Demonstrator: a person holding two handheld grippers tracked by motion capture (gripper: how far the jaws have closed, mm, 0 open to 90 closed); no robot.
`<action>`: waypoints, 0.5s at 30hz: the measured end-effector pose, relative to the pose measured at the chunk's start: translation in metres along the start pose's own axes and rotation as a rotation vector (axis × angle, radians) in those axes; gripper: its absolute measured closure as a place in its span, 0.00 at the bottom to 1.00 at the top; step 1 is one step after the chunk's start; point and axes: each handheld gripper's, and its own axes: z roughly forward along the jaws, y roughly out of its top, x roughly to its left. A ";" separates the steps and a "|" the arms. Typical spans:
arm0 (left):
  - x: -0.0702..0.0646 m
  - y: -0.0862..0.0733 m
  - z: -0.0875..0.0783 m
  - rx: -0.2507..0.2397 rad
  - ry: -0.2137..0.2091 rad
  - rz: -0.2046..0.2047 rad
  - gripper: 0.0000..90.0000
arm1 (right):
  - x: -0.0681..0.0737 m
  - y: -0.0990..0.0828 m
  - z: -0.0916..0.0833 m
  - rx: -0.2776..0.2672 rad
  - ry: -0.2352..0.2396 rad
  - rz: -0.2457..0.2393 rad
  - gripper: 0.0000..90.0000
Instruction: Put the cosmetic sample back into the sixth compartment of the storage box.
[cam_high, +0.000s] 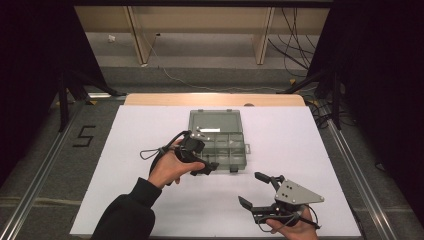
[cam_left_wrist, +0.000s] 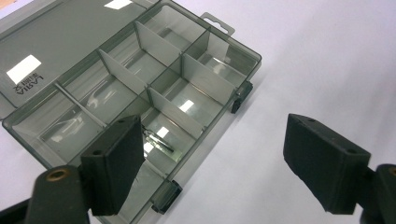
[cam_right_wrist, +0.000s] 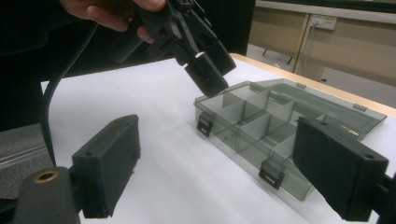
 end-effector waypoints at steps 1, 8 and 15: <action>0.000 -0.001 -0.002 0.007 0.006 0.007 0.22 | 0.000 0.000 0.000 0.001 0.000 0.000 0.18; -0.005 -0.007 -0.005 -0.030 0.003 0.002 0.22 | 0.000 0.000 0.000 0.002 0.001 0.003 0.18; -0.006 -0.015 -0.007 -0.069 -0.015 0.022 0.22 | 0.000 0.000 0.000 0.000 0.000 0.003 0.18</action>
